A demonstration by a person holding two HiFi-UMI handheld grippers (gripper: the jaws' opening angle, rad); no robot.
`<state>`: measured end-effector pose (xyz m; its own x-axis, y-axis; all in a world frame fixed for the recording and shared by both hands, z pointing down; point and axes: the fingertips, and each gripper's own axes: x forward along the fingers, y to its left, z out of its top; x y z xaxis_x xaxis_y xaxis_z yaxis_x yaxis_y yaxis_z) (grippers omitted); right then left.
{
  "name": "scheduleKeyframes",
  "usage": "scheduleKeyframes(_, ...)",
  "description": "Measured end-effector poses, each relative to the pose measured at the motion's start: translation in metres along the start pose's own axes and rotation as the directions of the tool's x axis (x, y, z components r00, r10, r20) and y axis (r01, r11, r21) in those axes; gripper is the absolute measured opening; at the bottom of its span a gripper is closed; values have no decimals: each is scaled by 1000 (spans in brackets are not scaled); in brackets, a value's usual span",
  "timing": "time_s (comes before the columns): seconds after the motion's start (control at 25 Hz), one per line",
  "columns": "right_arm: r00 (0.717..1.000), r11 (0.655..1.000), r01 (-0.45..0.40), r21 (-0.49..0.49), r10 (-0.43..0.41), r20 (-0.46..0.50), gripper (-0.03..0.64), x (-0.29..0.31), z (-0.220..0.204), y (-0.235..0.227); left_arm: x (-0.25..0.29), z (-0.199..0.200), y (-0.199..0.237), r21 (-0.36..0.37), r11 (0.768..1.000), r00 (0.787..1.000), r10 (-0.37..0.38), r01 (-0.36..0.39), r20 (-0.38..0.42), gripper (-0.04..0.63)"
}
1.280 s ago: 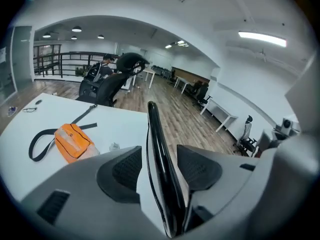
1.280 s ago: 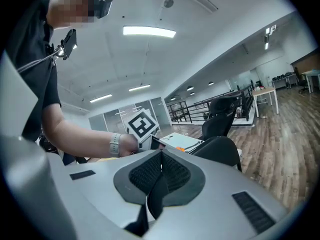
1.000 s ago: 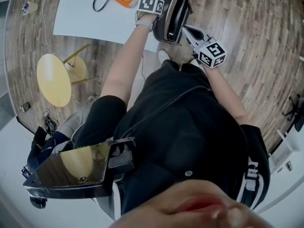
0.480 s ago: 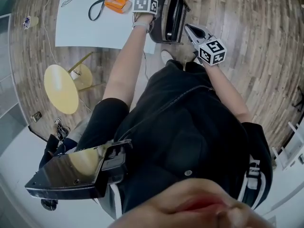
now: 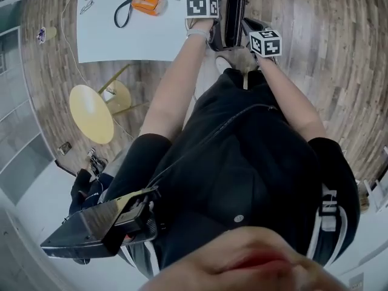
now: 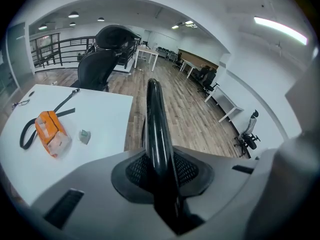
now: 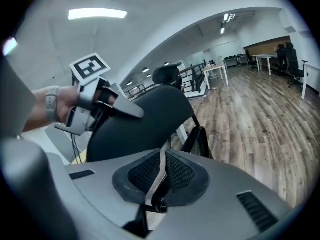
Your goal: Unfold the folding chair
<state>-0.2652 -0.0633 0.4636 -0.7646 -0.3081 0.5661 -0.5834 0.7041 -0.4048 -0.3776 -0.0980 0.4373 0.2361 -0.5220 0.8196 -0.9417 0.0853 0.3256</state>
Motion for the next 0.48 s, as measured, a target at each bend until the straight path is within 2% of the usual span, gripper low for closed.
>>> scheduleKeyframes(0.08,999,999,30,22,-29,-45,39,17,-15,-15,2,1,-8,-2,1000,1000,7,-7,6,71)
scheduleKeyframes(0.24,987,990,94,109,-79,-137,167,52,-50,-42,5,2,-30,2,1000,1000,1,-1,18,72)
scheduleKeyframes(0.32,977,980,142,138,-117,-178,200,68,-66,-51,4,1,-35,6,1000,1000,0,0,20,75)
scheduleKeyframes(0.48,956,965,220,139,-186,-225,266,92,-80,-70,4,1,-44,8,1000,1000,1,-1,30,78)
